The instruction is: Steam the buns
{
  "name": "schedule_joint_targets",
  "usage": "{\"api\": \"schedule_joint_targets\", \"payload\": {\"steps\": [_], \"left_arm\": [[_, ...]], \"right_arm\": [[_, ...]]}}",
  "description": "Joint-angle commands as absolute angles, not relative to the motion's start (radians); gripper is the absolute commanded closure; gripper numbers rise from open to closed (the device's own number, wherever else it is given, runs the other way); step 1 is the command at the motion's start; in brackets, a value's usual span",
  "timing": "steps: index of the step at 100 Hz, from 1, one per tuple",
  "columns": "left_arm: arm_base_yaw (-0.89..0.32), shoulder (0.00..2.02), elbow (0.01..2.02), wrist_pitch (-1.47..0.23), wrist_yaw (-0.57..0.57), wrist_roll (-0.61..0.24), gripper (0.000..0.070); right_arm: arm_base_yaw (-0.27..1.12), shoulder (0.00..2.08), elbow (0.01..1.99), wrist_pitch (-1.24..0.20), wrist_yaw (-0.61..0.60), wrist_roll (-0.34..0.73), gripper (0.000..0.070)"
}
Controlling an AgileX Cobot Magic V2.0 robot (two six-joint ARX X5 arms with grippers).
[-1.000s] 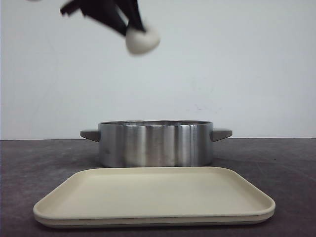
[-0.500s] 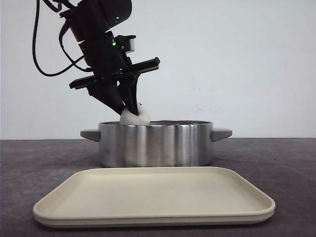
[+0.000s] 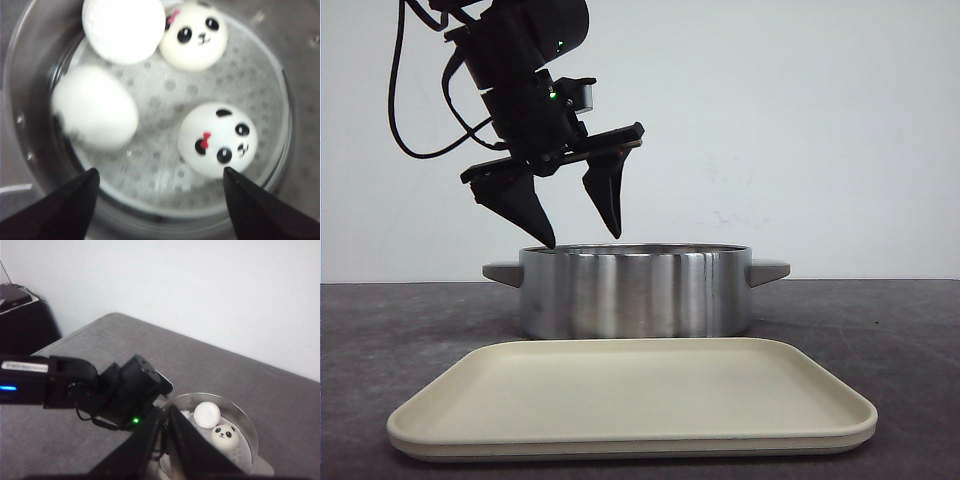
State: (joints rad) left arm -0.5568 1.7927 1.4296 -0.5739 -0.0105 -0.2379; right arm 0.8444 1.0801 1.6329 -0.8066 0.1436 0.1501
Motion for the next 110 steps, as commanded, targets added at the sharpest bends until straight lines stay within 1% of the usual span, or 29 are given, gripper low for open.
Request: {"api": "schedule_joint_targets", "payload": {"steps": [1, 3, 8, 11, 17, 26, 38, 43, 57, 68, 81, 93, 99, 104, 110], "left_arm": [[-0.561, 1.801, 1.478, -0.597, -0.013, -0.232, 0.0242], [-0.561, 1.79, 1.478, -0.599, -0.013, -0.229, 0.0264], [-0.564, 1.755, 1.478, -0.599, -0.019, -0.225, 0.0356], [-0.569, 1.73, 1.478, -0.598, -0.03, -0.226, 0.0395], [-0.58, 1.667, 1.478, -0.593, -0.045, -0.227, 0.0437], [-0.599, 1.552, 1.477, -0.591, -0.082, -0.233, 0.0459], [-0.636, 1.387, 1.475, -0.591, -0.106, -0.247, 0.0598], [-0.656, 1.317, 1.473, -0.594, -0.112, -0.245, 0.0638], [-0.713, 1.135, 1.459, -0.619, -0.166, -0.245, 0.0643], [-0.742, 1.021, 1.429, -0.661, -0.213, -0.231, 0.0643], [-0.748, 0.881, 1.341, -0.711, -0.315, -0.206, 0.0643], [-0.746, 0.743, 1.195, -0.705, -0.388, -0.202, 0.0646], [-0.746, 0.675, 1.115, -0.686, -0.397, -0.202, 0.0655], [-0.746, 0.624, 1.058, -0.675, -0.397, -0.203, 0.0685], [-0.746, 0.576, 1.006, -0.666, -0.397, -0.203, 0.0686]], "right_arm": [[0.855, 1.09, 1.649, -0.808, 0.173, 0.117, 0.0683], [0.855, 1.091, 1.649, -0.811, 0.187, 0.109, 0.0683], [0.855, 1.091, 1.641, -0.812, 0.218, 0.089, 0.0683], [0.855, 1.091, 1.631, -0.809, 0.23, 0.085, 0.0683], [0.854, 1.085, 1.602, -0.804, 0.244, 0.085, 0.0683], [0.853, 1.061, 1.53, -0.78, 0.244, 0.085, 0.0683], [0.853, 0.996, 1.369, -0.669, 0.233, 0.085, 0.0683], [0.854, 0.96, 1.286, -0.596, 0.217, 0.085, 0.0683], [0.855, 0.85, 1.041, -0.337, 0.104, 0.087, 0.0683], [0.854, 0.798, 0.921, -0.214, 0.106, 0.105, 0.0684], [0.854, 0.783, 0.868, -0.176, 0.11, 0.105, 0.0684], [0.854, 0.783, 0.868, -0.148, 0.115, 0.104, 0.0683], [0.854, 0.783, 0.868, -0.113, 0.13, 0.104, 0.0683], [0.854, 0.783, 0.868, -0.087, 0.137, 0.104, 0.0684], [0.854, 0.783, 0.868, -0.056, 0.141, 0.104, 0.0684]]}}
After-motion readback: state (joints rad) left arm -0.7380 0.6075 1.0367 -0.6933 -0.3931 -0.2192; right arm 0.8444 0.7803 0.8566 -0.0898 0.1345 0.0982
